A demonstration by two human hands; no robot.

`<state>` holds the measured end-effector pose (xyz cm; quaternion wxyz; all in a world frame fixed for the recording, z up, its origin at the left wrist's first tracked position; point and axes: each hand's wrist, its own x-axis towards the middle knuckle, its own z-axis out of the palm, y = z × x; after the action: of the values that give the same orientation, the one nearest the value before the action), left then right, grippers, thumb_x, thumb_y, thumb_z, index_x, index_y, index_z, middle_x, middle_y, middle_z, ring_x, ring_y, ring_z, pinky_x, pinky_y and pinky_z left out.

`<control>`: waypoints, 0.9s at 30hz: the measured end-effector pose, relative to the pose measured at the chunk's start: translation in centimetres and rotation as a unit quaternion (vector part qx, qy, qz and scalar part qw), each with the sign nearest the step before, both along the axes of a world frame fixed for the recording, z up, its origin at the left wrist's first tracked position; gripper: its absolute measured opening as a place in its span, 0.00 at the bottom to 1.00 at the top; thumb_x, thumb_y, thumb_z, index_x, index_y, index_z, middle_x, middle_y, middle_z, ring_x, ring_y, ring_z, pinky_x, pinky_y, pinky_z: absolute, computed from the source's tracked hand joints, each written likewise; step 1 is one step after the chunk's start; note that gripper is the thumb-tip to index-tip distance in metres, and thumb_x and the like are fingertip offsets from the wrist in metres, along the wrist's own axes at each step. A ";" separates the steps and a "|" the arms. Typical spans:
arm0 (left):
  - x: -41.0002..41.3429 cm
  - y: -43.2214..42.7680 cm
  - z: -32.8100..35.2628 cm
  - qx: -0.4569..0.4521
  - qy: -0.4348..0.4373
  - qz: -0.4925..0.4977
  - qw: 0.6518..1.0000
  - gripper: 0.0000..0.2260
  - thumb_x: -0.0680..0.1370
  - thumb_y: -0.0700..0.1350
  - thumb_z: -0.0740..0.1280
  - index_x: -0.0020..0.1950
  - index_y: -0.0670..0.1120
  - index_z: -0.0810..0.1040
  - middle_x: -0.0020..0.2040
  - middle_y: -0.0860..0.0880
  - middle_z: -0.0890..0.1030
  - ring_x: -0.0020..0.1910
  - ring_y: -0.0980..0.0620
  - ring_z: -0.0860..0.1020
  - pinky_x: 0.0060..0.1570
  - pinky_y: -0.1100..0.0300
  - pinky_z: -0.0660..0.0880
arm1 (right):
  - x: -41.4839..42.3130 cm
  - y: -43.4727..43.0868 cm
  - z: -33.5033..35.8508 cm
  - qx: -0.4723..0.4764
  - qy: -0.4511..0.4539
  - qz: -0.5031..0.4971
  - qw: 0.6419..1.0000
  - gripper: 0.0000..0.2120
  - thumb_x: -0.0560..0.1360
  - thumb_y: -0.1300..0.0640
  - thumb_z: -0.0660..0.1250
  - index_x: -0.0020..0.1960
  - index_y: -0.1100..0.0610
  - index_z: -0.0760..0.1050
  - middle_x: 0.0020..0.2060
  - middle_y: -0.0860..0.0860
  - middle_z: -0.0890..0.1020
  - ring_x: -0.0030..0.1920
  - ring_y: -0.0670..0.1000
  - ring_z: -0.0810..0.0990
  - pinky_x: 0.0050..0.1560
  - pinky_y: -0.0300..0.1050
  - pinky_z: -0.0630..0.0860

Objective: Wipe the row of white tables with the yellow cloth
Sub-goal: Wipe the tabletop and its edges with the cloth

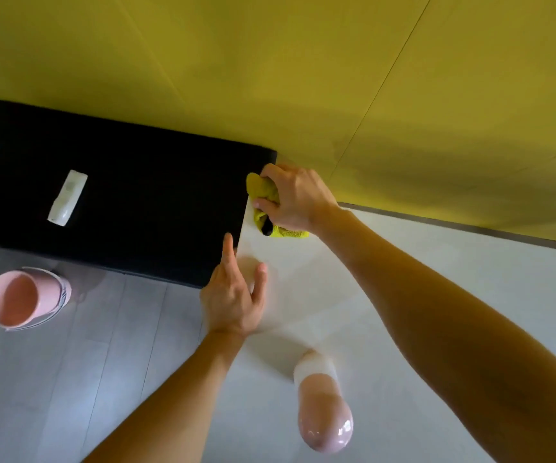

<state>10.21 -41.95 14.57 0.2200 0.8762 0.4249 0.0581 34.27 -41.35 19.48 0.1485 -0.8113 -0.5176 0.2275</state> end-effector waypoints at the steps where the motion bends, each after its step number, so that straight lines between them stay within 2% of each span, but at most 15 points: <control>1: 0.1 0.0 -0.1 -0.005 0.015 0.011 1.000 0.34 0.86 0.63 0.57 0.86 0.44 0.61 0.66 0.39 0.84 0.55 0.35 0.85 0.46 0.44 0.83 | 0.2 0.2 0.0 0.003 0.022 -0.001 1.000 0.25 0.78 0.38 0.74 0.66 0.52 0.77 0.55 0.52 0.83 0.52 0.60 0.82 0.52 0.53 0.79; 5: 0.7 0.3 0.3 -0.026 0.034 0.003 0.999 0.34 0.86 0.65 0.54 0.85 0.46 0.60 0.59 0.41 0.87 0.46 0.35 0.86 0.40 0.45 0.83 | 4.0 -5.6 0.3 -0.020 0.038 -0.053 0.998 0.27 0.74 0.35 0.77 0.63 0.50 0.76 0.55 0.52 0.81 0.51 0.60 0.81 0.51 0.54 0.79; 8: 0.6 0.1 0.6 -0.015 0.033 -0.010 0.999 0.34 0.87 0.65 0.51 0.86 0.44 0.59 0.58 0.40 0.87 0.42 0.37 0.86 0.37 0.47 0.83 | 5.1 -10.6 0.5 -0.035 -0.015 -0.080 0.996 0.29 0.75 0.30 0.69 0.65 0.48 0.74 0.55 0.52 0.83 0.49 0.61 0.82 0.47 0.50 0.74; 12: 0.9 -0.2 0.9 -0.013 0.035 -0.007 0.999 0.34 0.86 0.62 0.55 0.87 0.43 0.60 0.56 0.38 0.87 0.38 0.33 0.84 0.34 0.47 0.80 | 1.2 -4.6 -0.4 -0.006 -0.057 -0.058 0.997 0.30 0.77 0.29 0.62 0.69 0.49 0.76 0.56 0.53 0.86 0.51 0.63 0.85 0.49 0.52 0.79; 16: 1.1 -0.2 1.4 -0.018 0.031 -0.005 0.999 0.34 0.85 0.62 0.56 0.87 0.44 0.61 0.64 0.38 0.85 0.41 0.31 0.85 0.35 0.46 0.80 | -1.9 1.2 -0.7 -0.003 -0.065 -0.051 0.997 0.30 0.79 0.24 0.61 0.59 0.50 0.79 0.46 0.51 0.85 0.45 0.58 0.84 0.43 0.50 0.79; 19: 1.1 -0.3 1.7 -0.024 0.031 -0.005 0.999 0.34 0.85 0.62 0.56 0.87 0.44 0.61 0.61 0.38 0.86 0.40 0.31 0.85 0.35 0.46 0.80 | 0.7 -3.8 -0.5 -0.014 -0.052 -0.113 0.992 0.28 0.77 0.25 0.65 0.54 0.50 0.80 0.47 0.52 0.86 0.47 0.61 0.84 0.43 0.50 0.77; 23: 1.1 -0.4 1.7 -0.022 0.039 -0.013 0.999 0.33 0.86 0.61 0.55 0.87 0.44 0.61 0.58 0.38 0.87 0.37 0.33 0.85 0.34 0.49 0.80 | 3.9 -12.3 -0.1 0.034 -0.115 -0.187 0.975 0.26 0.76 0.28 0.66 0.48 0.52 0.81 0.43 0.52 0.86 0.46 0.61 0.83 0.44 0.48 0.72; 25: 1.1 -0.2 1.6 -0.023 0.046 -0.017 0.999 0.33 0.86 0.61 0.56 0.87 0.44 0.61 0.57 0.37 0.86 0.36 0.33 0.84 0.33 0.48 0.80 | 2.5 -11.3 -0.4 0.051 -0.119 -0.198 0.972 0.24 0.77 0.32 0.66 0.51 0.53 0.82 0.46 0.53 0.86 0.48 0.62 0.83 0.44 0.49 0.74; 27: 1.1 -0.3 1.5 -0.026 0.047 -0.016 0.998 0.33 0.86 0.61 0.57 0.87 0.44 0.61 0.57 0.37 0.86 0.36 0.32 0.84 0.33 0.47 0.79 | -0.5 -6.5 -1.2 0.070 -0.103 -0.180 0.976 0.24 0.78 0.33 0.66 0.57 0.52 0.83 0.49 0.53 0.87 0.51 0.62 0.84 0.44 0.51 0.76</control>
<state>11.28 -42.21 16.03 0.2235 0.8785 0.4223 0.0022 33.78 -47.86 18.32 0.1894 -0.8977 -0.3906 0.0753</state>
